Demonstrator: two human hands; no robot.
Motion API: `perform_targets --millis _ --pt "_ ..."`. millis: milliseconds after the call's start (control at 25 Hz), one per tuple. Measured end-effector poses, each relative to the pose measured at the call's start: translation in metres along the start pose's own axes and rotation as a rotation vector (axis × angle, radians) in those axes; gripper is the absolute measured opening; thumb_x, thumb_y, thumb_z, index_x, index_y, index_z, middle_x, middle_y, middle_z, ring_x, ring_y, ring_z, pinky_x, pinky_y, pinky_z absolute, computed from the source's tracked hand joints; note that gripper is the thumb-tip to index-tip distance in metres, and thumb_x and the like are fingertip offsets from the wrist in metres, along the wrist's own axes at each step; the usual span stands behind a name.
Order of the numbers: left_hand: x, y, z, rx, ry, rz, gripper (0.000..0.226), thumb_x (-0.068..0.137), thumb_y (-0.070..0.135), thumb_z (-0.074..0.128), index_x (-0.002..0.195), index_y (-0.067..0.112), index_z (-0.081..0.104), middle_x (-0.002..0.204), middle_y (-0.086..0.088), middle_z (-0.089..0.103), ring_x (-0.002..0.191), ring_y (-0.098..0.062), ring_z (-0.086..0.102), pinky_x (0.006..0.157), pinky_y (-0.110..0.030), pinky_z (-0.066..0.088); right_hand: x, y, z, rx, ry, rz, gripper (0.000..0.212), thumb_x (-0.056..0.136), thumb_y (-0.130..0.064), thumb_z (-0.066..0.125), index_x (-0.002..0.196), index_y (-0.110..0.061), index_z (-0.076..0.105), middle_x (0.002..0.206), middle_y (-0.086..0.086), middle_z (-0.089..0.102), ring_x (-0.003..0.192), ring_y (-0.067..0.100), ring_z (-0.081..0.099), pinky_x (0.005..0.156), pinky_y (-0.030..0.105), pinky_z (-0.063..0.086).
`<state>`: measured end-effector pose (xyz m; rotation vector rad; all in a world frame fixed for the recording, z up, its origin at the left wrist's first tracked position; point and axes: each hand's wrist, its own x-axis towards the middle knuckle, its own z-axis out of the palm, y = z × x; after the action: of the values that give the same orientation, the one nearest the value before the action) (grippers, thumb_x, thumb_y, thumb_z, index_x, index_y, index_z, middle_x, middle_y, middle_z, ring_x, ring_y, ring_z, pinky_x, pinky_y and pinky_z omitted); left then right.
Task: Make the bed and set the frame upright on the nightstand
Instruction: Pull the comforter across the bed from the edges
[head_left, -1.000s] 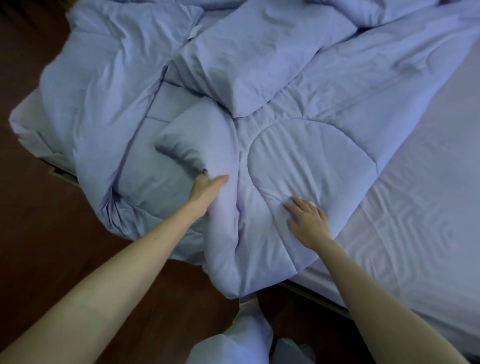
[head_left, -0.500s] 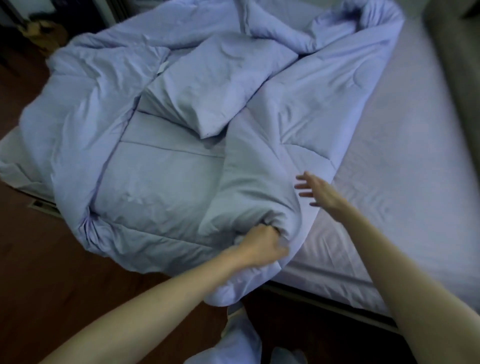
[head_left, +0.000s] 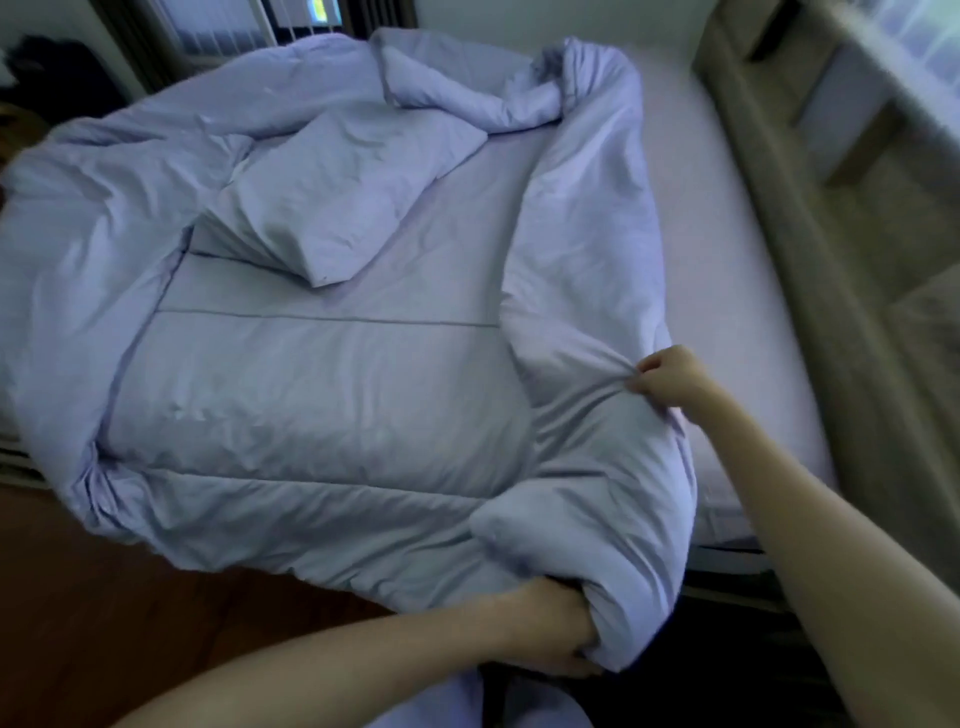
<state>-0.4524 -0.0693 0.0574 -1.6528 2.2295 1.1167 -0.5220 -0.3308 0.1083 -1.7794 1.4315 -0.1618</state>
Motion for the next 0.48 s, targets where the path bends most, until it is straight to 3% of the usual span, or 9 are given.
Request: perform_targets --millis 160,240,320,400,440,480 --pt "0.015 -0.025 -0.029 0.007 -0.162 -0.036 0.031 0.094 0.027 0.050 0.108 0.004 0.065 0.115 -0.017 0.065 0.100 -0.029 0.060 0.082 -0.031 0.043 -0.006 0.048 -0.083 0.306 0.203 0.065 0.005 0.080 0.000 0.067 0.085 0.000 0.065 0.064 0.010 0.048 0.056 0.021 0.043 0.046 0.022 0.044" --pt "0.040 -0.053 -0.052 0.004 -0.172 -0.182 0.034 0.095 0.026 0.046 0.111 0.001 0.062 0.119 -0.020 0.064 0.100 -0.028 0.060 0.088 -0.035 0.045 -0.015 0.086 -0.109 0.361 0.293 0.117 0.007 0.080 -0.001 0.069 0.087 -0.001 0.066 0.062 0.011 0.050 0.053 0.020 0.045 0.039 0.017 0.044" --pt "0.069 -0.080 -0.079 -0.054 -0.013 -0.257 0.033 0.096 0.023 0.044 0.109 -0.001 0.062 0.118 -0.021 0.064 0.101 -0.027 0.062 0.088 -0.036 0.045 -0.037 0.132 -0.119 0.418 0.402 0.238 0.012 0.081 -0.006 0.071 0.092 -0.006 0.068 0.052 0.005 0.058 0.043 0.013 0.050 0.036 0.015 0.042" --pt "0.096 -0.099 -0.108 -0.069 0.126 -0.304 0.034 0.096 0.025 0.044 0.117 0.003 0.061 0.125 -0.017 0.062 0.114 -0.029 0.059 0.093 -0.034 0.045 -0.066 0.173 -0.110 0.577 0.496 0.411 0.007 0.085 -0.011 0.068 0.091 -0.011 0.065 0.033 -0.008 0.053 0.028 0.002 0.046 0.033 0.013 0.037" --pt "0.106 -0.104 -0.121 -0.059 0.161 -0.315 0.037 0.096 0.025 0.045 0.125 0.006 0.057 0.131 -0.014 0.058 0.120 -0.029 0.056 0.098 -0.032 0.043 -0.079 0.186 -0.101 0.695 0.527 0.509 0.004 0.089 -0.013 0.064 0.086 -0.014 0.062 0.031 -0.010 0.052 0.027 0.001 0.046 0.037 0.015 0.039" --pt "0.118 -0.108 -0.132 -0.023 0.167 -0.316 0.042 0.095 0.026 0.046 0.134 0.009 0.050 0.138 -0.014 0.053 0.126 -0.028 0.051 0.101 -0.032 0.041 -0.085 0.199 -0.091 0.810 0.566 0.600 0.014 0.093 -0.014 0.059 0.079 -0.017 0.059 0.034 -0.010 0.054 0.031 0.001 0.049 0.044 0.019 0.041"
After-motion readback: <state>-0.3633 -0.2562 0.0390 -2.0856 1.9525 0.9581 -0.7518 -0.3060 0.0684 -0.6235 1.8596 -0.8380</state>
